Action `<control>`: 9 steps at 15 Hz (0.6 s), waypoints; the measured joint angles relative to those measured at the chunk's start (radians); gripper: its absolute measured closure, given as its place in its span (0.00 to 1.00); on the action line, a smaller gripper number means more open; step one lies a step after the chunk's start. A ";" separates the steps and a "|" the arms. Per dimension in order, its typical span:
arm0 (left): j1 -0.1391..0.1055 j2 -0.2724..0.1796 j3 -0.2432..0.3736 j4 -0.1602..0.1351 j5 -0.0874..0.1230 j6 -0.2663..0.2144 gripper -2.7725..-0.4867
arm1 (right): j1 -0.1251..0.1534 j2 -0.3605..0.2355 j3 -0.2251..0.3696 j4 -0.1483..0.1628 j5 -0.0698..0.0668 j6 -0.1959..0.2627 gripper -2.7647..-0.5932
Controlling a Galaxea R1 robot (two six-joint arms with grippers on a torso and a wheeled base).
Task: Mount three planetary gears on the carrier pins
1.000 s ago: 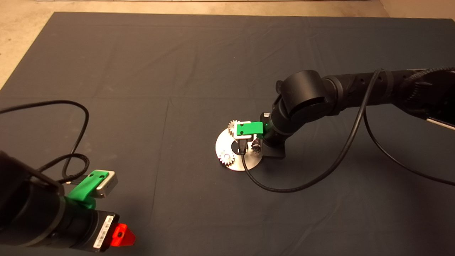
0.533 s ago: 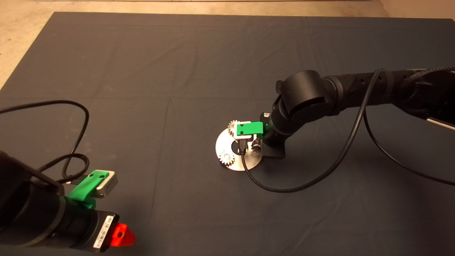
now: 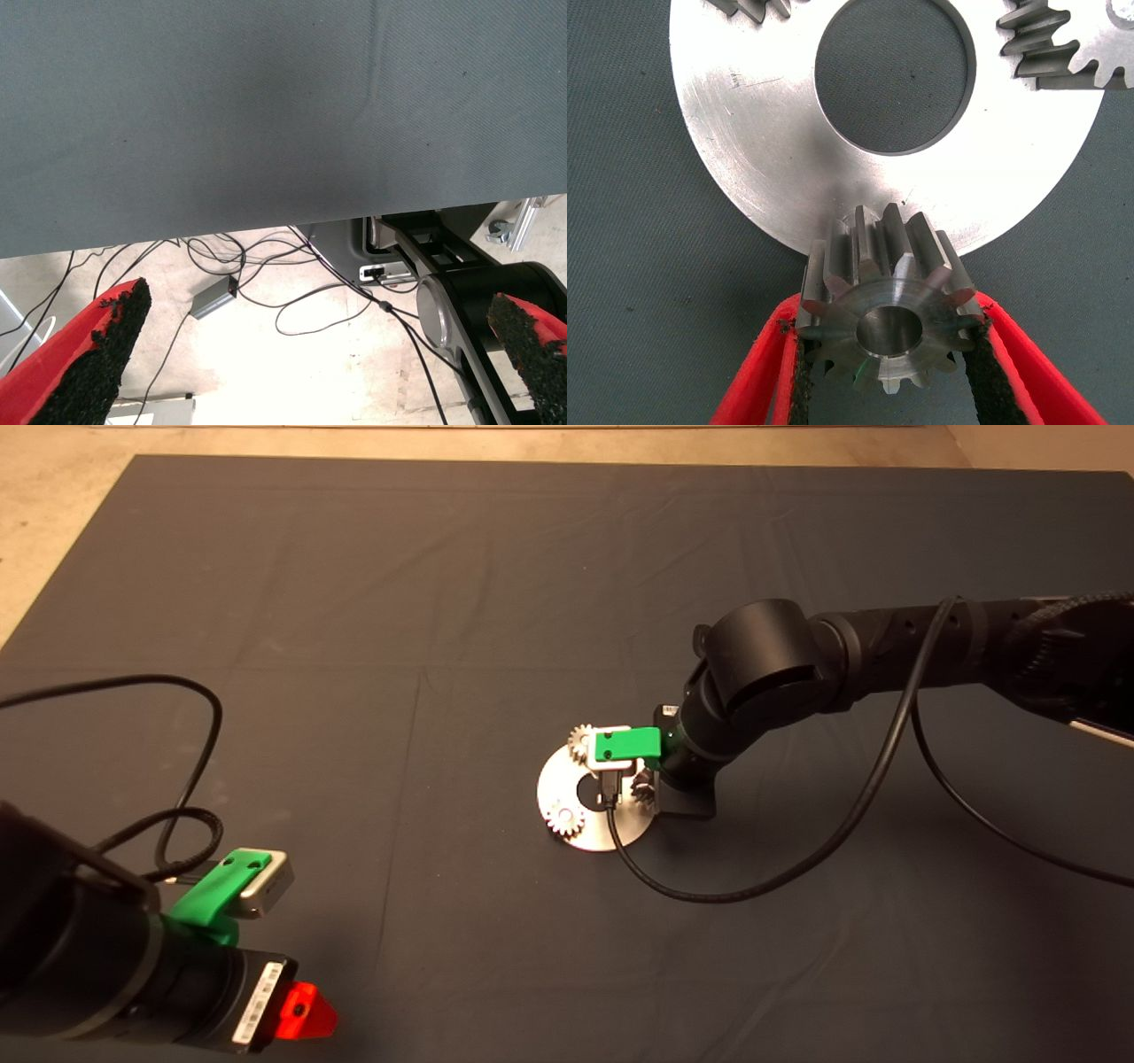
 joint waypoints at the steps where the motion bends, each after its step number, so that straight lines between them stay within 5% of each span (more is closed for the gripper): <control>1: 0.000 0.000 0.000 0.000 0.000 0.000 0.01 | 0.000 0.000 0.000 0.000 0.000 0.000 0.80; 9: 0.000 0.000 0.000 0.000 0.000 0.000 0.01 | 0.000 0.001 0.003 0.000 0.000 0.000 0.81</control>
